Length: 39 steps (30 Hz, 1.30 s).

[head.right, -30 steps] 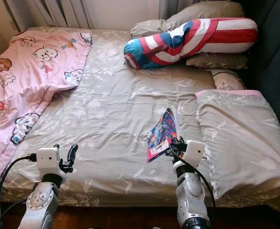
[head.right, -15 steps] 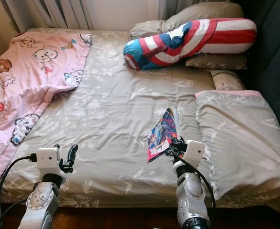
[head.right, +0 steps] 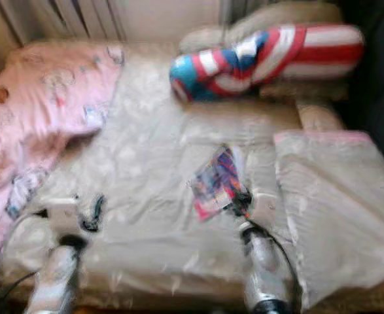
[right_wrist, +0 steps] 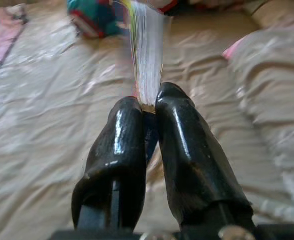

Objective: Clean up the room

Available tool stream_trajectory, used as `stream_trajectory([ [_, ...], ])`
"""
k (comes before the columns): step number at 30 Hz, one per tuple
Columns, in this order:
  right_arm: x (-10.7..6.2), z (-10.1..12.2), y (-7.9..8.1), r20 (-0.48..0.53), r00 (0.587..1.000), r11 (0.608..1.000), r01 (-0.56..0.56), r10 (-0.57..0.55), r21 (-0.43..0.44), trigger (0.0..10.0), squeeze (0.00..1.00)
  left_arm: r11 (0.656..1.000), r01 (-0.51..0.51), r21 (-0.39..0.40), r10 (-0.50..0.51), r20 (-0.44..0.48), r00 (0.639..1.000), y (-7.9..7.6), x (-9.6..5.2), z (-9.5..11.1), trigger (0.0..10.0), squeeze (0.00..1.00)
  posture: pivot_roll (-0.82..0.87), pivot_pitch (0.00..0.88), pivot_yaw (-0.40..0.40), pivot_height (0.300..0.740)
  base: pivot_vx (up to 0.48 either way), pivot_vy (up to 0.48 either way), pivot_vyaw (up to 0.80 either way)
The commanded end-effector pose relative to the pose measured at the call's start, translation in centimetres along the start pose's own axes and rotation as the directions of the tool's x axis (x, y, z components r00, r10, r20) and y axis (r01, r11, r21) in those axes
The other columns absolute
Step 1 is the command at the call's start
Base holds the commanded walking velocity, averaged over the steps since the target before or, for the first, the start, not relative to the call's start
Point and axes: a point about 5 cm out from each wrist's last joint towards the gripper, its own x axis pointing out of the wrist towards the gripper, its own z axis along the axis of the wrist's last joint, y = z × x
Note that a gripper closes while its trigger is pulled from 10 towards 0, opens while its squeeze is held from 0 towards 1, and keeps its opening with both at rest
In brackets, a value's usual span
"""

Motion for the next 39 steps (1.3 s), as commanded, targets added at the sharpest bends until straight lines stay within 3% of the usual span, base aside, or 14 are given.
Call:
stream_trajectory([
  [1, 0.25, 0.39, 1.41, 0.034, 0.999, 0.999, -0.043, 0.043, 0.015, 10.0, 0.00, 0.999, -0.038, 0.019, 0.039, -0.028, 0.999, 1.43, -0.92, -0.70, 10.0, 0.00, 0.03, 0.168, -0.056, 0.740, 0.000, 0.000, 0.00],
  [19, 0.13, 0.00, 1.95, 0.004, 0.998, 0.998, -0.068, 0.067, 0.019, 10.0, 0.00, 0.999, -0.038, 0.029, 0.038, -0.016, 0.999, 1.51, -1.20, -0.32, 10.0, 0.00, 0.03, 0.180, -0.051, 0.740, 0.000, 0.000, 0.00],
  [26, 0.12, -0.11, 2.02, -0.003, 0.997, 0.997, -0.073, 0.073, 0.013, 10.0, 0.00, 0.999, -0.037, 0.031, 0.038, -0.017, 0.999, 1.52, -1.20, -0.26, 10.0, 0.00, 0.03, 0.182, -0.050, 0.695, 0.000, 0.000, 0.00],
  [39, 0.07, -0.08, 2.15, -0.002, 0.996, 0.996, -0.089, 0.089, 0.013, 10.0, 0.00, 0.999, -0.040, 0.030, 0.041, -0.019, 0.999, 1.49, -1.14, -0.30, 10.0, 0.00, 0.03, 0.180, -0.051, 0.691, 0.000, 0.000, 0.00],
])
